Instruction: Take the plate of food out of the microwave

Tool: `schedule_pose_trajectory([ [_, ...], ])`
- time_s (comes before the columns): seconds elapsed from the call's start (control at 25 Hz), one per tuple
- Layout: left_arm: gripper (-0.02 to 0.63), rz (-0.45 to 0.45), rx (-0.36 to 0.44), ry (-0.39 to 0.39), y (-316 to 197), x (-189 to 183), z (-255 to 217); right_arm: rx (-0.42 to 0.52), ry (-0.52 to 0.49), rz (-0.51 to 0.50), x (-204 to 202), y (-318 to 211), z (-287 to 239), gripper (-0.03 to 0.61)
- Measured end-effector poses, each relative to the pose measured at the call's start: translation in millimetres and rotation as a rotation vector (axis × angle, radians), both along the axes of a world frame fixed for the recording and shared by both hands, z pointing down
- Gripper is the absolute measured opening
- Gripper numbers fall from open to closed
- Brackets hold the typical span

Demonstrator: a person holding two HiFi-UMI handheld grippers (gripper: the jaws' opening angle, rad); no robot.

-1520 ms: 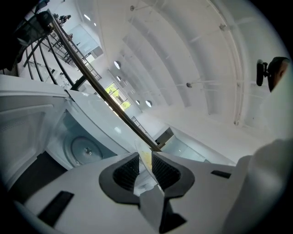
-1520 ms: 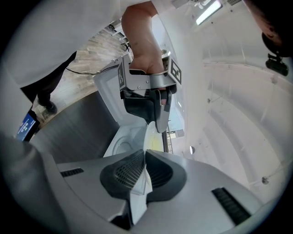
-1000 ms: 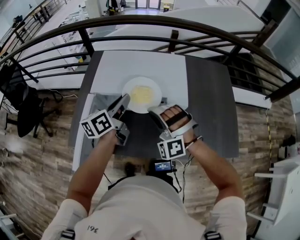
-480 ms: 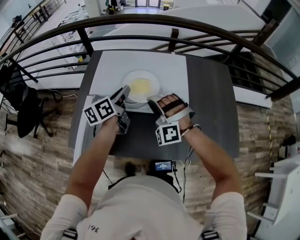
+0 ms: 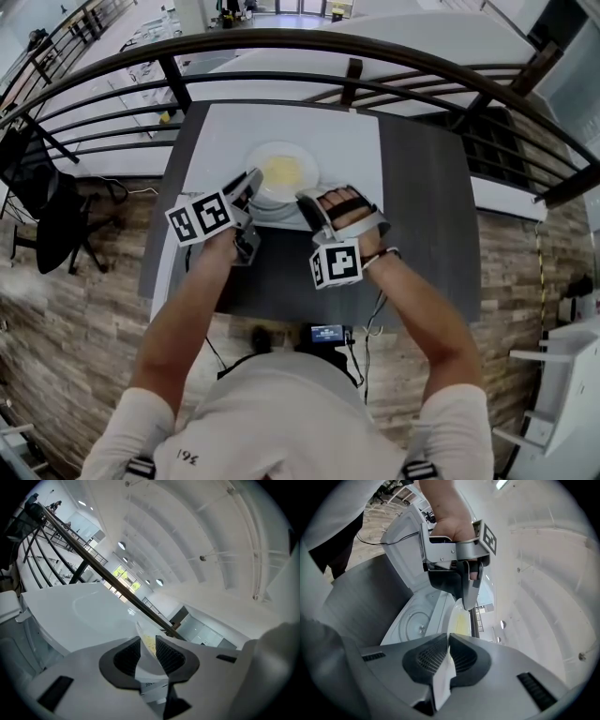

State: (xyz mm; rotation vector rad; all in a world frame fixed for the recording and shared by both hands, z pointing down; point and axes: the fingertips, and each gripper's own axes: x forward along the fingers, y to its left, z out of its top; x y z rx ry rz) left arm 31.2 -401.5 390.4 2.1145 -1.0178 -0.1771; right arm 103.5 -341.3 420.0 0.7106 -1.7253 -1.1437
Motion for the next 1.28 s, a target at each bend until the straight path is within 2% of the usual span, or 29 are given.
schedule_pose_trajectory([
  [0.76,0.086,0.153,-0.073,0.078,17,-15,6,0.009,0.030,0.014,-6,1,4,0.015],
  [0.92,0.135,0.224,-0.086,0.093,26,-8,4,0.009,0.050,0.040,-1,-5,6,0.015],
  [1.28,0.140,0.201,-0.053,0.100,48,-16,4,-0.013,0.062,0.052,-4,-8,5,0.015],
])
